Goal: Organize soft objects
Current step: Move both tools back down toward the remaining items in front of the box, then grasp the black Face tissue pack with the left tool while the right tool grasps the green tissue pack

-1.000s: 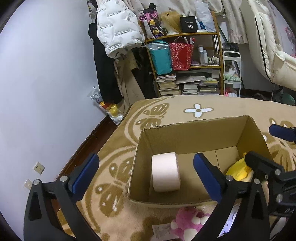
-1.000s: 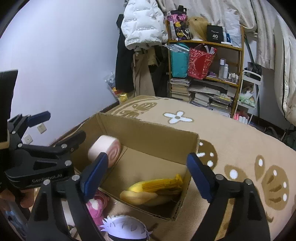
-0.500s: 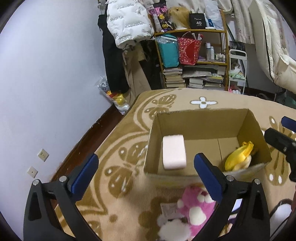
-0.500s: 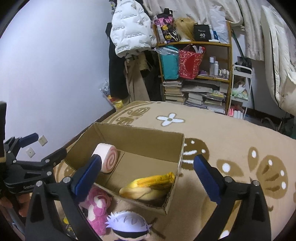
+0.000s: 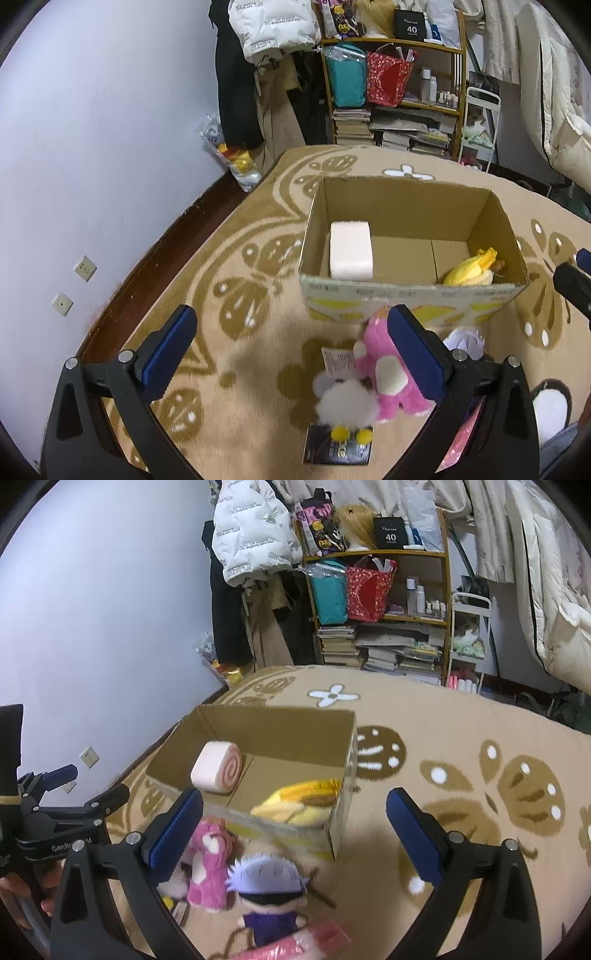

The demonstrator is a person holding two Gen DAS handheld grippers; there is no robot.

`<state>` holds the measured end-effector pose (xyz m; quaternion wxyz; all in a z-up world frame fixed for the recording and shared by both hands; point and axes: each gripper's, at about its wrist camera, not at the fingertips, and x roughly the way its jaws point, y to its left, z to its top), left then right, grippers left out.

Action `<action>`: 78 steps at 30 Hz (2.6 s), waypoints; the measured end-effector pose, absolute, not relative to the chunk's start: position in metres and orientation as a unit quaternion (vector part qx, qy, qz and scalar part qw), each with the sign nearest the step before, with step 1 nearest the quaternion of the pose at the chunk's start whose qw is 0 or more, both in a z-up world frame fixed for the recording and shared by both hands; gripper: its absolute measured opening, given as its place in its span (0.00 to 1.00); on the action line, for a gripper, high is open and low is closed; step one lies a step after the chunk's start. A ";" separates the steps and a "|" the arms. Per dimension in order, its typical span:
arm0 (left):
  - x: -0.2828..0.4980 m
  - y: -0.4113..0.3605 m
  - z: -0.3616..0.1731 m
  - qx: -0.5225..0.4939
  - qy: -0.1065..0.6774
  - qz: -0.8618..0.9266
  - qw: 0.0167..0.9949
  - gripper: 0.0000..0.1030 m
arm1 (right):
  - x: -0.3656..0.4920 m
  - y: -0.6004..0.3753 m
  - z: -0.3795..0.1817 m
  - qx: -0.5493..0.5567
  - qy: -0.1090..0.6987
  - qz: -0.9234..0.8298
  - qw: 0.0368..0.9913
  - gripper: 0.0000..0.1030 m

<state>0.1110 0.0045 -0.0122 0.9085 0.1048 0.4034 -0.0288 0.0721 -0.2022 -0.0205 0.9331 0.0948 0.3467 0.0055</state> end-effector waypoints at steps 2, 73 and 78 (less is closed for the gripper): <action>0.108 0.006 -0.014 0.106 0.411 -0.028 0.905 0.99 | 0.065 -0.201 -0.022 0.096 0.352 0.006 0.931 1.00; 0.092 -0.003 -0.146 0.127 0.641 -0.053 0.755 0.99 | 0.012 -0.163 -0.156 0.038 0.634 0.055 0.770 0.61; 0.092 -0.002 -0.153 0.137 0.648 -0.045 0.748 0.98 | 0.013 -0.167 -0.146 0.040 0.613 0.055 0.787 0.60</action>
